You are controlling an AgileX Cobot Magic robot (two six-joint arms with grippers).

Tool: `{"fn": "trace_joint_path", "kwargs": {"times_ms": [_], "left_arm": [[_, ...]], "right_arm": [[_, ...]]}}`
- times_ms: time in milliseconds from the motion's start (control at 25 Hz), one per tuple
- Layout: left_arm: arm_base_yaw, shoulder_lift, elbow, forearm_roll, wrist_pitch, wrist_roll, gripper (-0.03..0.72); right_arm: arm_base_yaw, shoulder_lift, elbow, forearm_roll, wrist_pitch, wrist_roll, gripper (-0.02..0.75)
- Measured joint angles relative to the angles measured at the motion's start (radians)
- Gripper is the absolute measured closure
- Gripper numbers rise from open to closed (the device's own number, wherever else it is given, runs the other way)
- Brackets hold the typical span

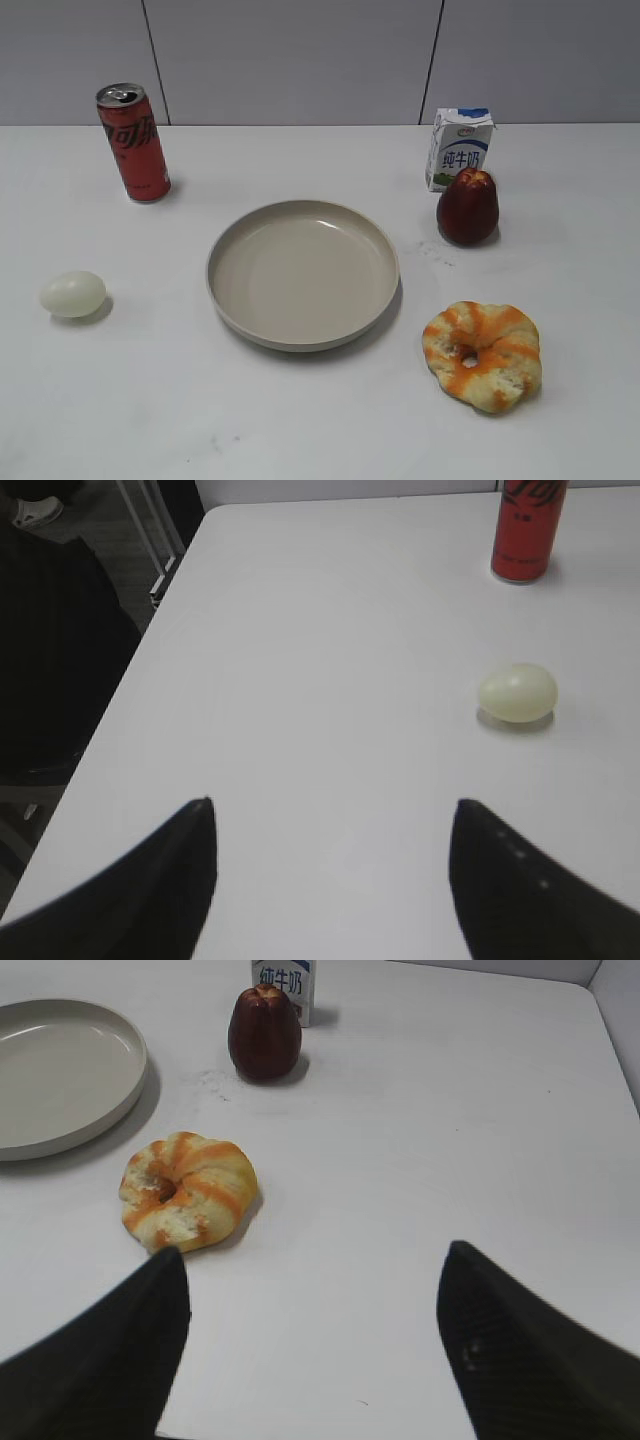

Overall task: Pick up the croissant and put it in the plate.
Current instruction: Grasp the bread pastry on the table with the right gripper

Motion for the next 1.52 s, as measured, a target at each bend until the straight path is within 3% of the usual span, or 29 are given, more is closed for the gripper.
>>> {"fn": "trace_joint_path", "kwargs": {"times_ms": [480, 720, 1000, 1280, 1520], "left_arm": [[0.0, 0.0, 0.0, 0.0, 0.0, 0.0, 0.136], [0.0, 0.0, 0.0, 0.0, 0.0, 0.0, 0.136], [0.0, 0.0, 0.0, 0.0, 0.0, 0.0, 0.136], [0.0, 0.0, 0.0, 0.0, 0.0, 0.0, 0.136], [0.0, 0.0, 0.0, 0.0, 0.0, 0.0, 0.136]], "right_arm": [[0.0, 0.004, -0.001, 0.0, -0.004, 0.0, 0.154], [0.0, 0.16, -0.048, 0.031, -0.112, 0.0, 0.153], [0.0, 0.581, -0.08, 0.157, -0.157, -0.016, 0.153], [0.003, 1.081, -0.165, 0.355, -0.192, -0.219, 0.153], [0.057, 1.458, -0.293, 0.372, -0.246, -0.248, 0.153]]}}
